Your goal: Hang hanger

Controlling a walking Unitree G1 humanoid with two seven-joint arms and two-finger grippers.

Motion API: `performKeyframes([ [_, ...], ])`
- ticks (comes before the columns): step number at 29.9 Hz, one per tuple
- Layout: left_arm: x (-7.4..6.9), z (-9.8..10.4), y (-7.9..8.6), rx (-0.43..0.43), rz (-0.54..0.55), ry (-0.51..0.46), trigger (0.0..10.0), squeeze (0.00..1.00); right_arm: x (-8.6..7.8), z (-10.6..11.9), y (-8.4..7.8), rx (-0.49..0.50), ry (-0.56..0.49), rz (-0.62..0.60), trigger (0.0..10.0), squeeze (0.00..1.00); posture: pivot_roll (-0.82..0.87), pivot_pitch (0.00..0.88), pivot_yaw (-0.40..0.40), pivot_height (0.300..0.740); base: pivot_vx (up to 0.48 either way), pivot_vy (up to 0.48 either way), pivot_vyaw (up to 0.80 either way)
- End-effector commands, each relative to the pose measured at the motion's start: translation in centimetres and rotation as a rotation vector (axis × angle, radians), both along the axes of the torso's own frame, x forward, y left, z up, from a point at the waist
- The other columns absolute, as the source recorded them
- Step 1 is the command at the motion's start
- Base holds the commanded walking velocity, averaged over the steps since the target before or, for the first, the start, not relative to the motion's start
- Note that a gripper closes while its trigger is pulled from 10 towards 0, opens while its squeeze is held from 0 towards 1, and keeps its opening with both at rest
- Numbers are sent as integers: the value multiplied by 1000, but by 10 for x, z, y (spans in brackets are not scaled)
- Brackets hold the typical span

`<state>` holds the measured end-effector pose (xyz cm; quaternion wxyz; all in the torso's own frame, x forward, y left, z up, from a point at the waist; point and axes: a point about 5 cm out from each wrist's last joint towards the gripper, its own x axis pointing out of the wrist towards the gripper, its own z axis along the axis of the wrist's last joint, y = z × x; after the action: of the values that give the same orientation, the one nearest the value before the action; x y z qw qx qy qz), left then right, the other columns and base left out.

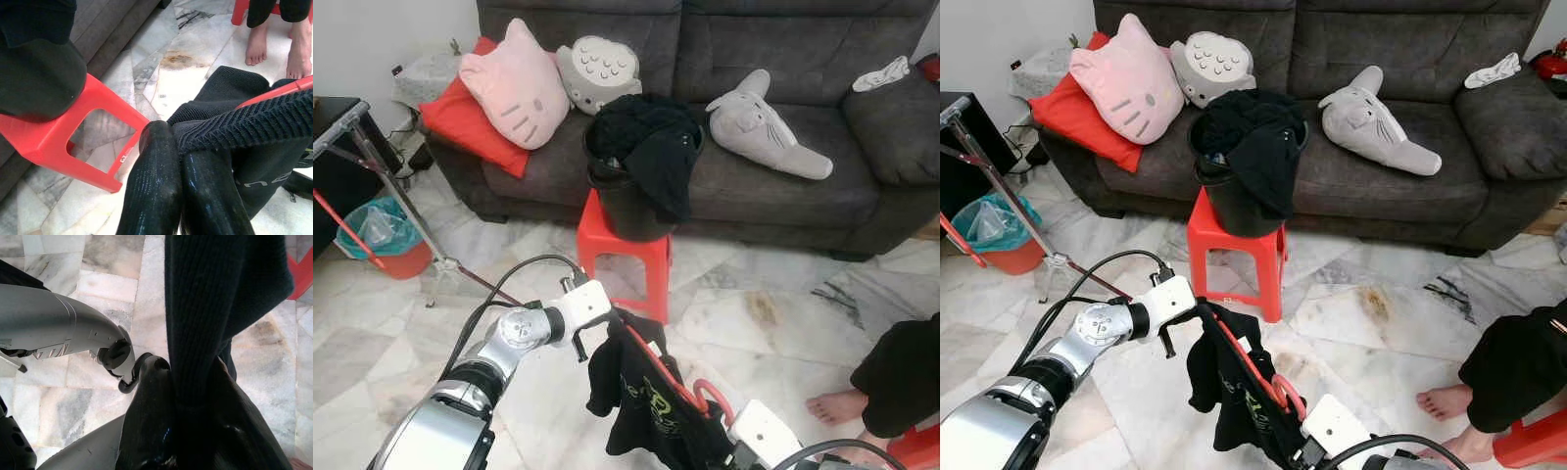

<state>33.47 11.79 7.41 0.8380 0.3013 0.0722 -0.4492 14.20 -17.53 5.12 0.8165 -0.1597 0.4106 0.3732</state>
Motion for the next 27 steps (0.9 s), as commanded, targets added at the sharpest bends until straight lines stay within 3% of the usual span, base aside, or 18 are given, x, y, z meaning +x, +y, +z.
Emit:
performKeyframes([
  [1,18,25,37,-15,157,-86,10000,0,-33,-26,-20,-113,235,-16,10000,0,-57,74,55,740,0,0,0],
  [27,18,25,37,-15,157,-86,10000,0,-33,-26,-20,-113,235,-16,10000,0,-57,74,55,740,0,0,0],
])
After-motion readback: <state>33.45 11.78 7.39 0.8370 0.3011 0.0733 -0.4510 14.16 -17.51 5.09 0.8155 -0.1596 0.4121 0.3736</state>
